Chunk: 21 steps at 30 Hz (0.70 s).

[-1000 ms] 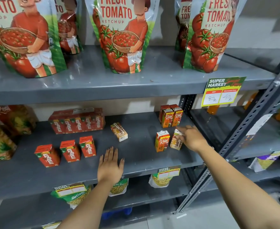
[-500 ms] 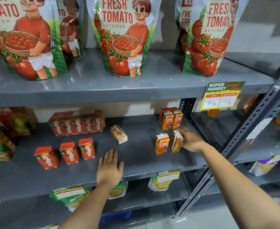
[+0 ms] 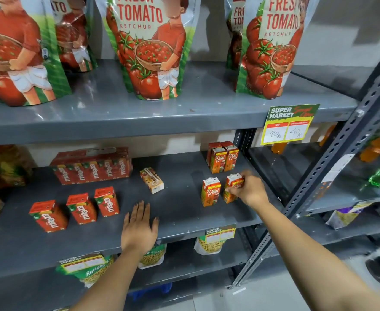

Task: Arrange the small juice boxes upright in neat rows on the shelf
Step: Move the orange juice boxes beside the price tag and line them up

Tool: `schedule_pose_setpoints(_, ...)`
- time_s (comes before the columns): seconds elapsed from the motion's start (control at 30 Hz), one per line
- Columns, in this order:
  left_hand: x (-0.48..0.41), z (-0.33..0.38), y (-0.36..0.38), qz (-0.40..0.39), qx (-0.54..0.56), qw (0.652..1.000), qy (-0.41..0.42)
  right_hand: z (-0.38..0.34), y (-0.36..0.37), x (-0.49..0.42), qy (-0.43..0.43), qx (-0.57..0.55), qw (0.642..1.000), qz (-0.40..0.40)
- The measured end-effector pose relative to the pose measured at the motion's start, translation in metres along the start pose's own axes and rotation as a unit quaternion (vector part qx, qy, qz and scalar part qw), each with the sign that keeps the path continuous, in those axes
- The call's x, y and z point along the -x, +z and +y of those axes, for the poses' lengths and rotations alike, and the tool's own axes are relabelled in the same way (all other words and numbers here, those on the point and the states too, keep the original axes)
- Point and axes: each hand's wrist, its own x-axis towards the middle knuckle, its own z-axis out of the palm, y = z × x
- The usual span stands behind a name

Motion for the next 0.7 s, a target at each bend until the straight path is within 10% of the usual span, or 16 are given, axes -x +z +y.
schedule_pose_setpoints(0.2, 0.0, 0.0, -0.001, -0.005, 0.005, 1.0, -0.001, 0.009, 0.0, 0.006, -0.024, -0.002, 0.999, -0.021)
schedule_pose_setpoints(0.47, 0.0, 0.001, -0.001, -0.004, 0.001, 1.0, -0.008, -0.098, 0.014, 0.004, -0.206, -0.057, 0.957, 0.195)
schedule_pose_setpoints(0.7, 0.003, 0.002, 0.0, 0.002, 0.003, 1.0, -0.012, -0.18, 0.108, -0.024, -0.21, 0.153, 0.955, -0.144)
